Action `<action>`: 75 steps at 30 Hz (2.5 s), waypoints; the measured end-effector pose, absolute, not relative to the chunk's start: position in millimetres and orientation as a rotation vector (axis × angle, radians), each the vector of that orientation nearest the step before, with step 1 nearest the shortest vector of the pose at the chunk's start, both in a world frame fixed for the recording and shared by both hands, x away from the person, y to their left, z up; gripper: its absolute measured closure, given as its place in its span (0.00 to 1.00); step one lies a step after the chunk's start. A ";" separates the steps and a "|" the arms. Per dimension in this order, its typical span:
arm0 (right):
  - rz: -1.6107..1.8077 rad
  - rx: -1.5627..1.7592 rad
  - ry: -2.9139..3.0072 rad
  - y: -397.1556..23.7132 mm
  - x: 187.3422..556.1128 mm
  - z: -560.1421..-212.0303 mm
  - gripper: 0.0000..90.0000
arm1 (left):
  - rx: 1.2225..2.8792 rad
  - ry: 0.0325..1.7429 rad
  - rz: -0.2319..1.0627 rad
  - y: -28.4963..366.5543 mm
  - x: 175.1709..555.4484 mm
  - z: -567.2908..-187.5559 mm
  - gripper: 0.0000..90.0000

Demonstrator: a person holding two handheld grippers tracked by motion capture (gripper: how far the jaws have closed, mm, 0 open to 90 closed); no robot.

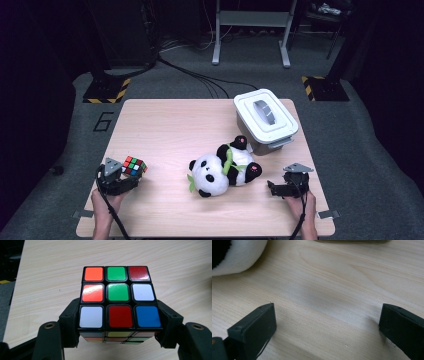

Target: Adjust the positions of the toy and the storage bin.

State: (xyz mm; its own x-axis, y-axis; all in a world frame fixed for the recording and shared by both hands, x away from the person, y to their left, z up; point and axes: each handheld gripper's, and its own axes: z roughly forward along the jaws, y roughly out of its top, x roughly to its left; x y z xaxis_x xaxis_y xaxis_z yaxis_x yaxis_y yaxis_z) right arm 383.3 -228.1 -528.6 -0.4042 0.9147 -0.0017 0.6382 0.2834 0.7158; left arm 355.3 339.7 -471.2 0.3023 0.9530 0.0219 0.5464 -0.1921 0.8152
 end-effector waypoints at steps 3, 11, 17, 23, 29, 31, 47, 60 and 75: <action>0.904 1.395 2.144 -228.1 383.3 -528.7 0.00 | 1.851 1.351 0.729 344.7 358.3 -468.8 0.38; 0.903 1.389 2.145 -228.4 383.6 -528.7 0.00 | 1.830 1.405 0.755 358.2 377.5 -470.3 0.38; 0.902 1.389 2.146 -228.3 383.6 -528.6 0.01 | 1.820 1.473 0.758 377.7 389.5 -483.6 0.38; 0.904 1.389 2.146 -228.3 383.5 -528.7 0.00 | 1.804 1.532 0.761 390.9 396.2 -490.8 0.38; 0.903 1.389 2.145 -228.3 383.7 -528.7 0.00 | 1.806 1.565 0.764 395.5 405.3 -498.9 0.38; 0.903 1.389 2.145 -228.3 383.7 -528.7 0.01 | 1.806 1.564 0.757 395.8 406.6 -501.1 0.38; 0.901 1.394 2.142 -228.3 383.4 -528.7 0.00 | 1.782 1.593 0.728 391.8 383.9 -474.6 0.08; 0.903 1.395 2.143 -228.2 383.4 -528.7 0.01 | 1.815 1.411 0.715 334.0 357.7 -444.9 0.03; 0.902 1.396 2.142 -228.2 383.3 -528.6 0.01 | 1.854 1.278 0.572 275.9 352.2 -450.7 0.00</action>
State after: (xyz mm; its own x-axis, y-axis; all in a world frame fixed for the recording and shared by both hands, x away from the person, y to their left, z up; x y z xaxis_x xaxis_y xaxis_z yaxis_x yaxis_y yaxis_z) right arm 383.3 -228.2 -528.6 -0.4031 0.9152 -0.0024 0.6376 0.2827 0.7166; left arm 352.2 275.9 -450.7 0.3885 0.9187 -0.0706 0.5590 -0.1741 0.8107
